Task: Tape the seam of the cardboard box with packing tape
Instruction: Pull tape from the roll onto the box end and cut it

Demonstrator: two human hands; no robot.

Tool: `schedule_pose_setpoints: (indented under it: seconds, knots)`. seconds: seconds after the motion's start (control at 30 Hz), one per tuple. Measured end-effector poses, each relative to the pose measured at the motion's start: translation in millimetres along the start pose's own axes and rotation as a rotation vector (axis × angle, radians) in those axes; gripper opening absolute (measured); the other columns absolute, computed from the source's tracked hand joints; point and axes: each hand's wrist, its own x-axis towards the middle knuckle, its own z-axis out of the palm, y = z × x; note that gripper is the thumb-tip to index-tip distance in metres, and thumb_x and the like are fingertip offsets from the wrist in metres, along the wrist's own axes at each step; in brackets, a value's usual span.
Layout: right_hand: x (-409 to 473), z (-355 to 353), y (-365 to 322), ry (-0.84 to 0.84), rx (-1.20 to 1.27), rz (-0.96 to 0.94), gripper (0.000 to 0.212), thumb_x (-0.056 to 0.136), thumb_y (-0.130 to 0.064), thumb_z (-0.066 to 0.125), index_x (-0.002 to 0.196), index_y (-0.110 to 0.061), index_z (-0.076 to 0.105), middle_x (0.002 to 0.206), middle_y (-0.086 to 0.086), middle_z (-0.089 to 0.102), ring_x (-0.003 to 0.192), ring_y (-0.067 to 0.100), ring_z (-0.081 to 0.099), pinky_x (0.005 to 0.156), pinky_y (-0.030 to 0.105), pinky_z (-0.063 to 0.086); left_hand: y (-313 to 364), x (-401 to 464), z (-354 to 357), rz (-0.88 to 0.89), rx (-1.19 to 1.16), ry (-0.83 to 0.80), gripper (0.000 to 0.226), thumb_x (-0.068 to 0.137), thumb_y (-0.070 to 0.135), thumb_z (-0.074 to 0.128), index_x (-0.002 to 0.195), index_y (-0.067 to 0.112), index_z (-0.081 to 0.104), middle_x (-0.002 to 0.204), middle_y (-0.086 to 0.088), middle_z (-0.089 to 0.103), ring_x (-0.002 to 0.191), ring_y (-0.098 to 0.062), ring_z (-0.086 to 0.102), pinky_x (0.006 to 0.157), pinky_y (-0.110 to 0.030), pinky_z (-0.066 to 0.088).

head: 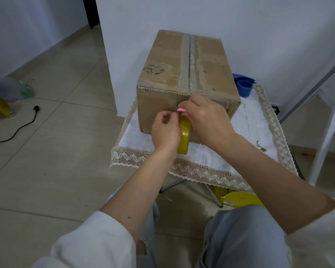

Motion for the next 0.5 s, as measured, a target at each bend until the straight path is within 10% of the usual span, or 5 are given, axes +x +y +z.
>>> schedule_pose_setpoints:
  seconds: [0.5]
  knots:
    - [12.7,-14.6,-4.0,-0.175,-0.145,-0.025,0.022,0.063,-0.002,0.087,0.069,-0.009,0.068,0.069,0.008,0.06,0.052,0.025,0.059,0.046,0.02,0.026,3.1,2.7,2.9,-0.001,-0.006,0.025,0.01,0.093,0.025,0.06,0.088,0.019,0.066,0.081,0.005,0.063,0.071,-0.012,0.056,0.072,-0.034,0.05]
